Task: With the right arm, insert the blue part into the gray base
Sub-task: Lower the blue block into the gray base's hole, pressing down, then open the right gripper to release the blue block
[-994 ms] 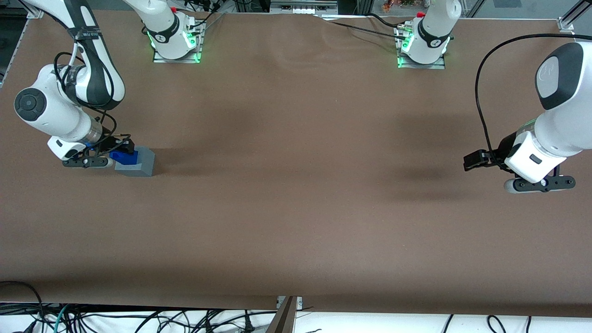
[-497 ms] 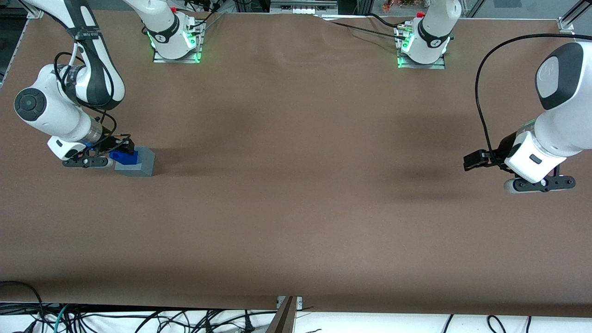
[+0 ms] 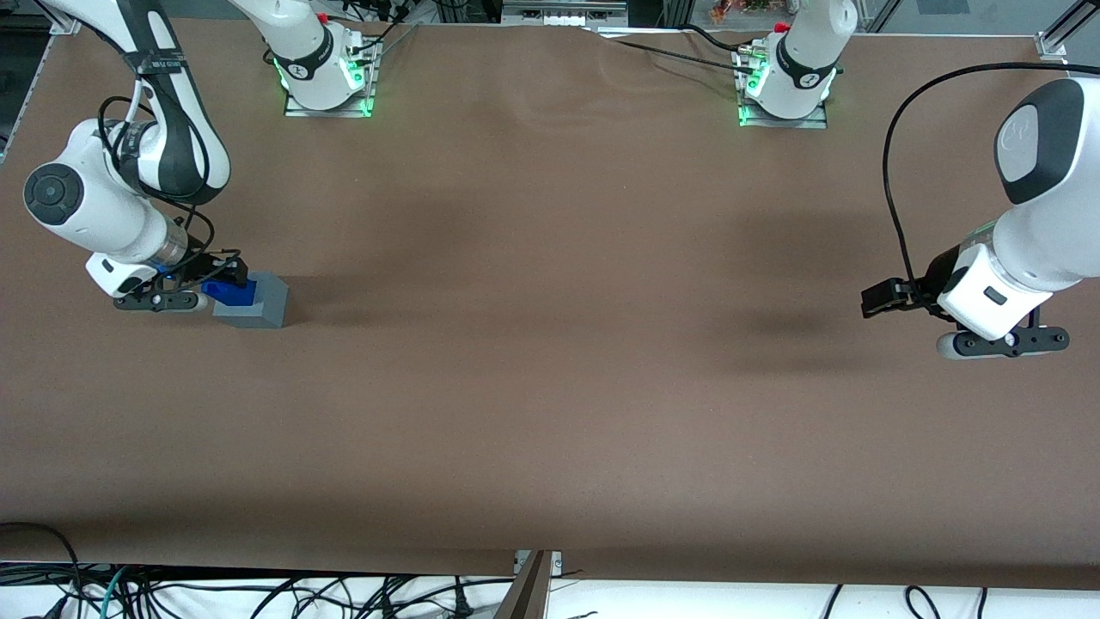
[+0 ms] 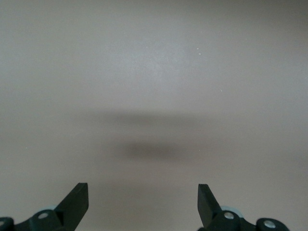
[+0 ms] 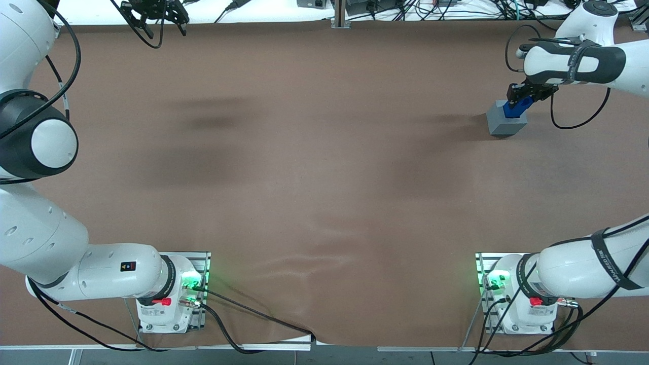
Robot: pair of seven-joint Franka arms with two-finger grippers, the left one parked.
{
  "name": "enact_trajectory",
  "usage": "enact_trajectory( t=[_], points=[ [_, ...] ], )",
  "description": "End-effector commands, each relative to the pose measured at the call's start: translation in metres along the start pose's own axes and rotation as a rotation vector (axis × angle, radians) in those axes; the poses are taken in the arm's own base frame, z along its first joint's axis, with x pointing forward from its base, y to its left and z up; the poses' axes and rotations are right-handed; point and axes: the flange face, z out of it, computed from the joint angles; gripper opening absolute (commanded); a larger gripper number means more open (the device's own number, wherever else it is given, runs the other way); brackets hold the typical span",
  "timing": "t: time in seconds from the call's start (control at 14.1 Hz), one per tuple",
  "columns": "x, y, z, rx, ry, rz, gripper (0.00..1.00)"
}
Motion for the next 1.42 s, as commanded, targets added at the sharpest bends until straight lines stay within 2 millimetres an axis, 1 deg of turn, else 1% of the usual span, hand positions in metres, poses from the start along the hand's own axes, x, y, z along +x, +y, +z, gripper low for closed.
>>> enact_trajectory(
  t=[0.0,0.28,0.36,0.43,0.78,0.85,0.92,1.07,1.21,1.35],
  points=[
    [-0.012,0.004,0.010,0.008,-0.032,-0.004,0.22],
    [-0.012,0.003,0.011,0.007,-0.030,0.004,0.23],
    [-0.012,0.003,0.011,0.007,-0.030,0.004,0.53],
    [-0.011,0.003,0.010,0.007,-0.029,0.006,0.99],
    [-0.010,0.004,0.001,0.008,-0.024,0.009,1.00],
    [-0.010,0.003,-0.003,0.010,-0.027,0.009,1.00],
    [-0.012,0.003,-0.011,0.014,-0.030,0.010,1.00],
    [-0.007,0.002,-0.037,0.020,-0.039,0.002,1.00],
    [0.003,0.003,-0.079,0.030,-0.071,0.004,1.00],
    [0.014,0.003,-0.129,0.033,-0.097,0.001,1.00]
  ],
)
